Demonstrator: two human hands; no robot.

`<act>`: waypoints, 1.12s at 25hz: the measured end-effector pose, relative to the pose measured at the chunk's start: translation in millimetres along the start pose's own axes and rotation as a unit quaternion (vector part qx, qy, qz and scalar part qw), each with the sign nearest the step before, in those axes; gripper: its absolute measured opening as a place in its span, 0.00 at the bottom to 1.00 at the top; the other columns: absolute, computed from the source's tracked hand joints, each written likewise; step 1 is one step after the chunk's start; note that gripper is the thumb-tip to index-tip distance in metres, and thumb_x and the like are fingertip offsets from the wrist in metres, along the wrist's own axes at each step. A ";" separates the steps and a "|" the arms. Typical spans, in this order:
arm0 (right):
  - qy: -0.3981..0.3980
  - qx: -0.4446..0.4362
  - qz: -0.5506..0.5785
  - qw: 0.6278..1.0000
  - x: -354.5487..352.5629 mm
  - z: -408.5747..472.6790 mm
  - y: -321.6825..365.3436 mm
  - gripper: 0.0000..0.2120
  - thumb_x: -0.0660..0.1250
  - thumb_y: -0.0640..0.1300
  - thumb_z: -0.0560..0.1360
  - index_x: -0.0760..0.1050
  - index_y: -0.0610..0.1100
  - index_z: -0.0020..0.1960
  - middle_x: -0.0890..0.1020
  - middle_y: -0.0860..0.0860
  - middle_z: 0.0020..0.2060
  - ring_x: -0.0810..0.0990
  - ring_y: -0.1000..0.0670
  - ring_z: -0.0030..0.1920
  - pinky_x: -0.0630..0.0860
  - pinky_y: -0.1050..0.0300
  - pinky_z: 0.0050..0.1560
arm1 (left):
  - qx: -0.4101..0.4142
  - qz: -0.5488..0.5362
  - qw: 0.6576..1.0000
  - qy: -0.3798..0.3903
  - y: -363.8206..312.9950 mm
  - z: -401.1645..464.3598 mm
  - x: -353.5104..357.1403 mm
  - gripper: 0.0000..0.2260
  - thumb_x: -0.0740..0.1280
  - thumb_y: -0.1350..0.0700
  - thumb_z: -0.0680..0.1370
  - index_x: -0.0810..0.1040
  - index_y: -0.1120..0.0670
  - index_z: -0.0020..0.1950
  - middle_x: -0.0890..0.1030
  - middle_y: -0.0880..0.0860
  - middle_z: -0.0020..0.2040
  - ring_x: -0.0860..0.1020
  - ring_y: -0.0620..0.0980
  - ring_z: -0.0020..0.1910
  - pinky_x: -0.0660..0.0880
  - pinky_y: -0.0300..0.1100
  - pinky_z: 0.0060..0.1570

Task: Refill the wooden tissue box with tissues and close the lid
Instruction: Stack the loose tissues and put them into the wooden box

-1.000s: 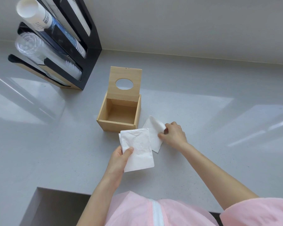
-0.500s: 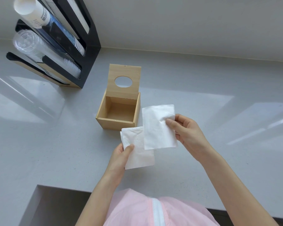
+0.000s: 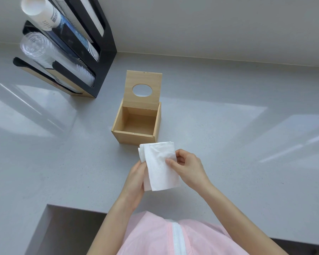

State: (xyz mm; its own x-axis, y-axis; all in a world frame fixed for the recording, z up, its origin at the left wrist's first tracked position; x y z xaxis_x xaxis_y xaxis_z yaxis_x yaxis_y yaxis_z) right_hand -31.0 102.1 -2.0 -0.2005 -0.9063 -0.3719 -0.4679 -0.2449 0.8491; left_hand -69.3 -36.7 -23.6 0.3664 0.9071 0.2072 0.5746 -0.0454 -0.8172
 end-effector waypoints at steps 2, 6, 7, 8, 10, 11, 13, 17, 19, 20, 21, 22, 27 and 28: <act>-0.004 -0.004 -0.017 1.000 2.4 0.8 0.9 0.06 0.66 0.45 0.73 0.77 0.43 0.41 0.84 0.43 0.43 0.80 0.45 0.44 0.70 0.58 0.40 | -0.010 -0.012 1.000 -0.006 1.9 -1.0 -3.0 0.14 0.56 0.52 0.79 0.81 0.52 0.53 0.85 0.50 0.46 0.83 0.45 0.45 0.78 0.38 0.40; -0.007 -0.017 -0.029 0.999 12.0 -1.3 4.6 0.09 0.66 0.45 0.73 0.77 0.38 0.43 0.80 0.47 0.36 0.74 0.49 0.37 0.67 0.59 0.36 | -0.039 -0.034 0.999 0.007 4.6 -1.3 -11.9 0.20 0.51 0.46 0.80 0.80 0.50 0.56 0.84 0.51 0.53 0.81 0.49 0.53 0.75 0.47 0.54; -0.010 -0.019 -0.031 0.999 14.9 -1.6 6.0 0.09 0.65 0.46 0.73 0.76 0.38 0.43 0.79 0.48 0.35 0.73 0.50 0.36 0.67 0.60 0.34 | -0.040 -0.041 0.998 0.018 3.8 -1.7 -14.2 0.20 0.50 0.44 0.79 0.79 0.49 0.57 0.84 0.52 0.54 0.81 0.49 0.55 0.74 0.48 0.56; -0.016 -0.021 -0.036 0.999 17.9 -1.9 7.7 0.09 0.65 0.46 0.73 0.76 0.39 0.43 0.79 0.49 0.34 0.72 0.51 0.34 0.66 0.61 0.32 | -0.040 -0.045 0.998 0.029 3.0 -2.0 -16.5 0.21 0.50 0.43 0.79 0.79 0.49 0.58 0.83 0.52 0.55 0.80 0.50 0.56 0.74 0.48 0.58; -0.028 -0.028 -0.054 0.998 24.1 -1.8 10.3 0.09 0.65 0.47 0.73 0.75 0.40 0.41 0.77 0.51 0.32 0.71 0.53 0.32 0.65 0.64 0.30 | -0.034 -0.050 0.997 0.053 1.4 -3.4 -21.1 0.22 0.50 0.42 0.79 0.77 0.50 0.60 0.82 0.53 0.58 0.79 0.50 0.58 0.73 0.49 0.60; -0.034 -0.031 -0.066 0.997 26.7 -1.6 11.0 0.09 0.65 0.47 0.74 0.74 0.42 0.39 0.75 0.52 0.31 0.70 0.54 0.30 0.64 0.64 0.29 | -0.028 -0.059 0.996 0.068 0.5 -4.1 -23.0 0.22 0.50 0.42 0.79 0.77 0.50 0.61 0.81 0.54 0.59 0.78 0.51 0.59 0.72 0.50 0.61; -0.044 -0.037 -0.092 0.994 32.8 -1.8 13.3 0.11 0.65 0.48 0.74 0.69 0.48 0.34 0.72 0.54 0.28 0.68 0.56 0.29 0.64 0.61 0.30 | -0.021 -0.079 0.992 0.098 -2.1 -6.4 -28.1 0.24 0.49 0.40 0.78 0.76 0.51 0.62 0.80 0.54 0.60 0.78 0.52 0.60 0.71 0.50 0.61; -0.060 -0.048 -0.124 0.989 46.2 0.9 19.4 0.17 0.64 0.50 0.73 0.61 0.54 0.29 0.69 0.57 0.25 0.68 0.58 0.29 0.65 0.59 0.30 | -0.014 -0.029 0.995 0.099 -4.9 -5.6 -45.1 0.19 0.59 0.47 0.76 0.76 0.55 0.61 0.83 0.54 0.56 0.81 0.52 0.55 0.77 0.46 0.54; -0.060 -0.048 -0.130 0.989 50.6 1.6 21.9 0.16 0.64 0.51 0.73 0.61 0.55 0.30 0.69 0.58 0.26 0.69 0.58 0.29 0.64 0.60 0.30 | -0.009 -0.004 0.998 0.062 -4.2 -2.7 -54.2 0.14 0.60 0.54 0.77 0.76 0.57 0.60 0.85 0.53 0.51 0.82 0.50 0.50 0.79 0.42 0.47; -0.060 -0.049 -0.132 0.988 51.7 0.9 23.8 0.14 0.63 0.52 0.73 0.62 0.55 0.31 0.70 0.58 0.27 0.70 0.58 0.30 0.65 0.60 0.30 | -0.004 0.004 0.998 0.056 -5.4 -2.0 -56.7 0.12 0.60 0.57 0.78 0.76 0.57 0.59 0.85 0.52 0.50 0.83 0.50 0.48 0.79 0.41 0.46; -0.061 -0.047 -0.129 0.989 51.7 0.0 24.7 0.11 0.63 0.53 0.73 0.65 0.55 0.34 0.71 0.59 0.29 0.72 0.57 0.32 0.67 0.60 0.32 | 0.001 0.006 0.998 0.057 -7.6 -1.3 -57.9 0.11 0.60 0.58 0.78 0.77 0.55 0.58 0.85 0.51 0.49 0.83 0.49 0.47 0.80 0.40 0.44; -0.068 -0.043 -0.115 0.990 50.7 -0.6 24.8 0.07 0.63 0.55 0.73 0.68 0.54 0.40 0.73 0.59 0.32 0.74 0.57 0.35 0.69 0.59 0.35 | 0.006 0.003 0.998 0.062 -11.6 -0.8 -58.2 0.10 0.60 0.58 0.78 0.77 0.54 0.56 0.86 0.50 0.47 0.83 0.48 0.47 0.81 0.39 0.42; 0.020 0.065 0.062 0.996 50.7 -9.4 15.7 0.18 0.68 0.59 0.69 0.69 0.53 0.54 0.77 0.58 0.50 0.77 0.61 0.48 0.74 0.63 0.45 | 0.041 -0.097 0.989 0.099 -34.1 -1.8 -54.9 0.12 0.62 0.54 0.73 0.78 0.53 0.54 0.86 0.51 0.47 0.83 0.49 0.47 0.80 0.39 0.39; 0.050 0.069 0.083 0.993 52.3 -10.5 15.6 0.15 0.69 0.57 0.69 0.72 0.53 0.52 0.79 0.57 0.50 0.78 0.60 0.47 0.75 0.64 0.45 | 0.053 -0.108 0.987 0.105 -36.9 -2.6 -53.3 0.13 0.63 0.53 0.72 0.77 0.53 0.55 0.85 0.51 0.48 0.83 0.50 0.48 0.80 0.39 0.41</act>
State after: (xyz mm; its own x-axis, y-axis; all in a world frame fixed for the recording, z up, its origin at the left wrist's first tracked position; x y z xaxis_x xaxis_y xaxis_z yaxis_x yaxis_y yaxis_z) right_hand -39.7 47.3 -4.3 -0.2015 -0.9616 -0.1863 -0.5503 -0.0462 0.8337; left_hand -108.2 -84.5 -3.1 0.3940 0.7838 0.4800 0.5805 0.1927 -0.7911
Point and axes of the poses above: each hand's wrist, its own z-axis towards the middle knuckle, its own x-axis out of the palm, y = z × x, the point moved 5 cm from there along z, towards the middle knuckle
